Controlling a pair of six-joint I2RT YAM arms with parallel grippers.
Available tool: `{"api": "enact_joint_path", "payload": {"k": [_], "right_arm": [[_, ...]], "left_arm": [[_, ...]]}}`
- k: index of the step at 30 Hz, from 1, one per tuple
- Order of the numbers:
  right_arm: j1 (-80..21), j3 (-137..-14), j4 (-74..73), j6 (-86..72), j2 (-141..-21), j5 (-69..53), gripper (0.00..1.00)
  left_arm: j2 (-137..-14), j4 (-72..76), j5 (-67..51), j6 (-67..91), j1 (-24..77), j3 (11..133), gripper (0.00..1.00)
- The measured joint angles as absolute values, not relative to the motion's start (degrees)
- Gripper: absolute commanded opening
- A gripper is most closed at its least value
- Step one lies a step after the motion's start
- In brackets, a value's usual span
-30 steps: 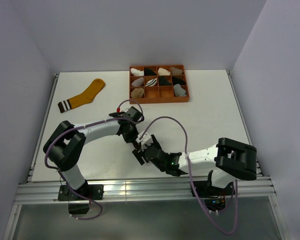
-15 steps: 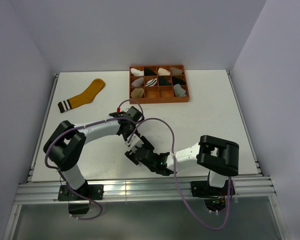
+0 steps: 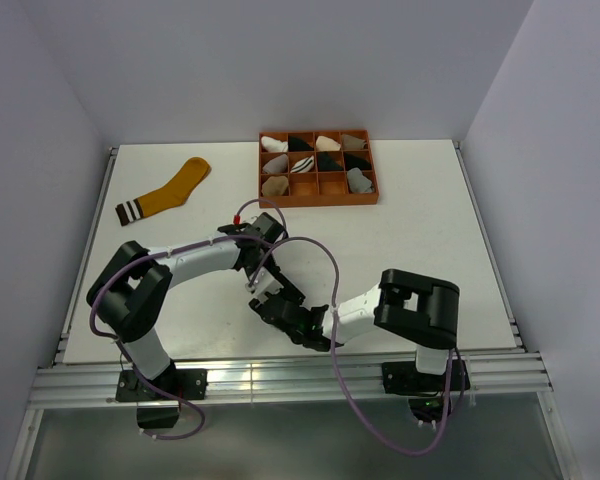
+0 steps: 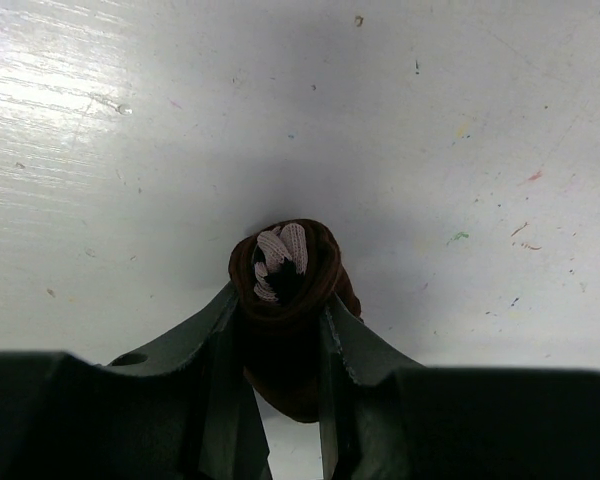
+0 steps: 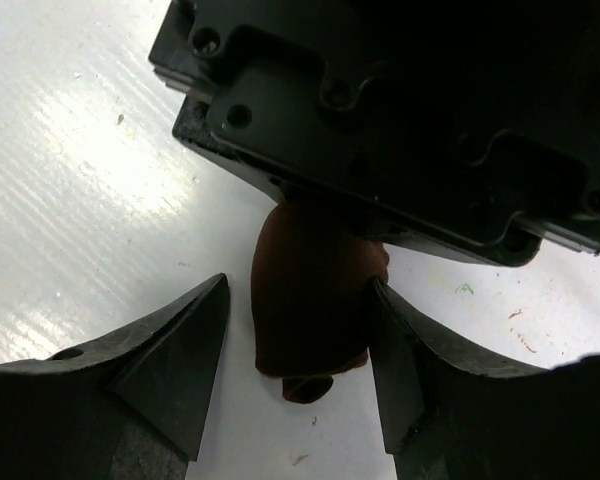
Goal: Roll the socks
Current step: Pick up the sock at the center of the board.
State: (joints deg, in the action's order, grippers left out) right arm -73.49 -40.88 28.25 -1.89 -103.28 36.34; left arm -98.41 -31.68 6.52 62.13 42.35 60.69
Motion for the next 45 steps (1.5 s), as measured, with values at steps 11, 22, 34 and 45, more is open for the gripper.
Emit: {"api": "enact_joint_path", "payload": {"k": [11,22,34,45], "right_arm": [[-71.7,-42.8,27.4,-1.6,-105.0,37.2,0.21],[-70.3,-44.2,21.3,-3.6,-102.8,33.1,0.0],[-67.8,-41.7,18.0,-6.8,-97.8,26.9,0.0],[-58.2,-40.6,8.2,-0.9,-82.8,21.7,0.0]], "left_arm": [[-98.4,-30.5,6.3,61.5,42.0,60.1,0.0],[-98.4,-31.4,5.1,59.6,40.1,61.0,0.41],[-97.7,-36.1,7.4,53.1,23.2,71.8,0.73],[-74.5,-31.2,6.7,46.9,7.5,68.2,0.77]]}}
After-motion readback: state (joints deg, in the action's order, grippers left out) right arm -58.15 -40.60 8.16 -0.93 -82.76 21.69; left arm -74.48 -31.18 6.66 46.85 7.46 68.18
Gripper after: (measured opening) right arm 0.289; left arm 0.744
